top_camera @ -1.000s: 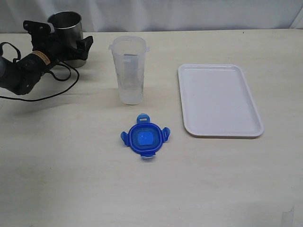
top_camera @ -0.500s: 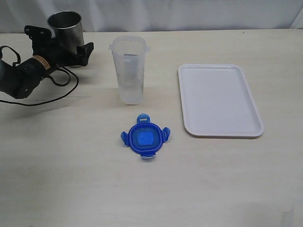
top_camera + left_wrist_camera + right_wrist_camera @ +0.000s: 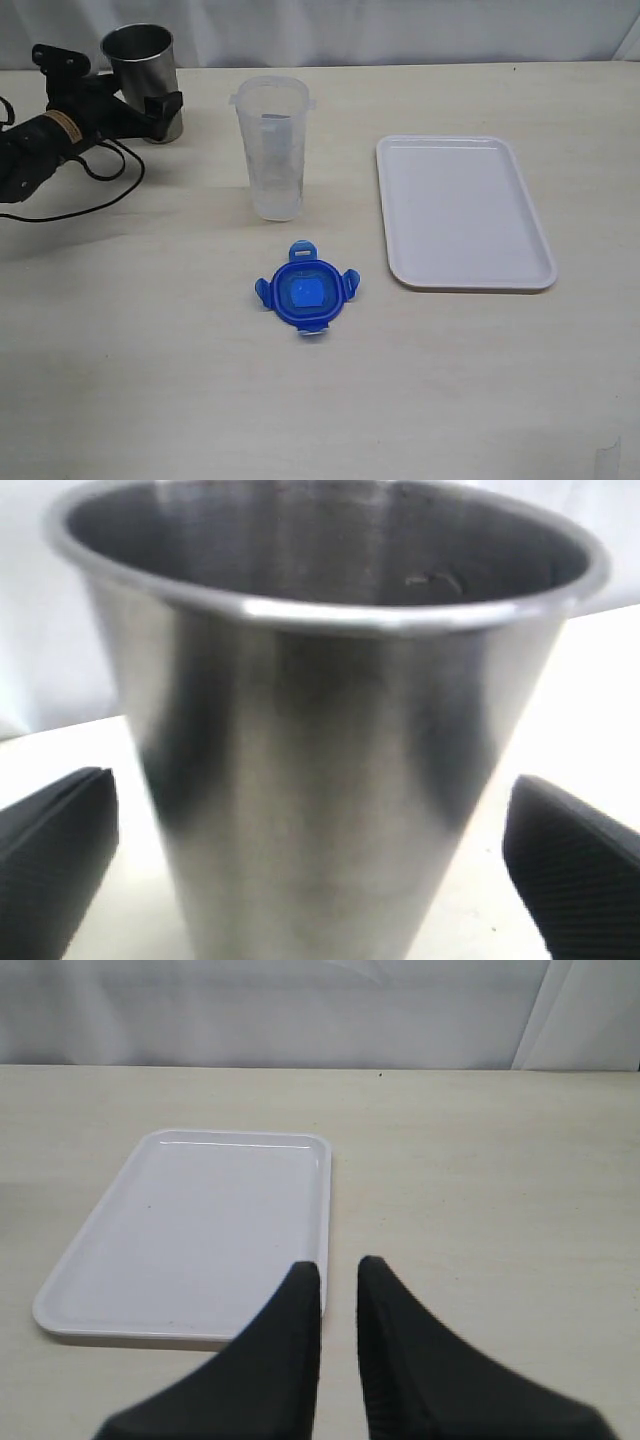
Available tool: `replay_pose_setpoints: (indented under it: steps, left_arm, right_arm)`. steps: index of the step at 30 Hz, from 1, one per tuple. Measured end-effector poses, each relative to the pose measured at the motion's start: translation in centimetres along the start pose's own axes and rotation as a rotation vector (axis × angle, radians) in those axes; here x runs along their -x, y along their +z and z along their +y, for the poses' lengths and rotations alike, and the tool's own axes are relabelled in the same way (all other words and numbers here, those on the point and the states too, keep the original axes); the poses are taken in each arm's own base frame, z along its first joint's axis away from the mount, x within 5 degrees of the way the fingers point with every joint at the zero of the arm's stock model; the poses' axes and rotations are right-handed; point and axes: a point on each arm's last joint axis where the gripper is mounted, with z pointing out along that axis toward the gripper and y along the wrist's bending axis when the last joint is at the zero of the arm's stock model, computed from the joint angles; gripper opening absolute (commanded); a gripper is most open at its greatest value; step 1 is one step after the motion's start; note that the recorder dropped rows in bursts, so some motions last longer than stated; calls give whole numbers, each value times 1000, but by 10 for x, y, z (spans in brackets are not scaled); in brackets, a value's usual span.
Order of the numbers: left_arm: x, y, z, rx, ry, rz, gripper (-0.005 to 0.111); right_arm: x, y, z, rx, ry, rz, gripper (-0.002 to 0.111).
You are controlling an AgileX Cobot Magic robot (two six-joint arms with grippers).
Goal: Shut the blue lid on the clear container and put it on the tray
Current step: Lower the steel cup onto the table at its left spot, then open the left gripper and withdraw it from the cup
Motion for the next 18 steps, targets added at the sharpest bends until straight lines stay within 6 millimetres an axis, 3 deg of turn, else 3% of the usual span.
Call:
replay_pose_setpoints:
  steps: [5,12,18]
  left_arm:
    - [-4,-16,3,10,-25,3,97]
    - [-22,-33,-6,1,-30,64,97]
    - [-8,-52,-14,7,-25,63,97]
  right_arm:
    - [0,0,0,0,0,0,14]
    - [0,0,0,0,0,0,14]
    - [0,0,0,0,0,0,14]
